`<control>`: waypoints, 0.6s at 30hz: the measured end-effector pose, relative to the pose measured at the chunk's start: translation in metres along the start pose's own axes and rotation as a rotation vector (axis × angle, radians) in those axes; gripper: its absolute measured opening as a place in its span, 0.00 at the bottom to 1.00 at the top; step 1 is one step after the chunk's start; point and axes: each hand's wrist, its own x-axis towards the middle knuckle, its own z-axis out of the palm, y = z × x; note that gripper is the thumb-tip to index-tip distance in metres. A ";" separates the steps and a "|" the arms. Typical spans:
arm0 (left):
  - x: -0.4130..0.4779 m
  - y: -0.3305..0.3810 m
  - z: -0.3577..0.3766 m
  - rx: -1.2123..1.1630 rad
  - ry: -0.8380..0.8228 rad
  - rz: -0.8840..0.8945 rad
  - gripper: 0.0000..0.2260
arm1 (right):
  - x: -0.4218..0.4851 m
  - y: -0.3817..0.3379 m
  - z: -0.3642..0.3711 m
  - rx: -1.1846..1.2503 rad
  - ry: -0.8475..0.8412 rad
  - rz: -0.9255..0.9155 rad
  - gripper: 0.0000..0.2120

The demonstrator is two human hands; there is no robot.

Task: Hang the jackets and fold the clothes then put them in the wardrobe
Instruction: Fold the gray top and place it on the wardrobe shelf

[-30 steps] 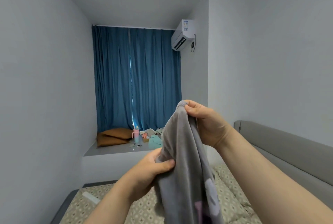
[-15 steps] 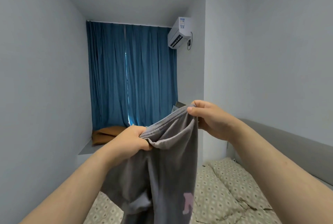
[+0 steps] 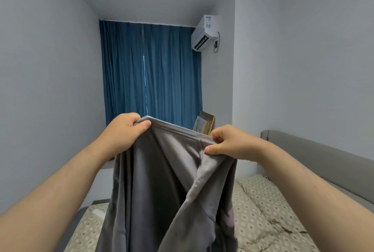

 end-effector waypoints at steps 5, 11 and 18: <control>0.012 0.016 -0.004 -0.323 0.066 -0.078 0.18 | -0.013 -0.011 0.023 0.489 -0.474 0.059 0.21; 0.011 0.046 0.001 -1.218 -0.108 -0.252 0.16 | -0.003 -0.024 0.060 0.715 -0.256 0.132 0.15; 0.012 0.067 0.000 -1.554 -0.269 -0.213 0.25 | 0.009 -0.044 0.140 0.717 -0.355 0.059 0.13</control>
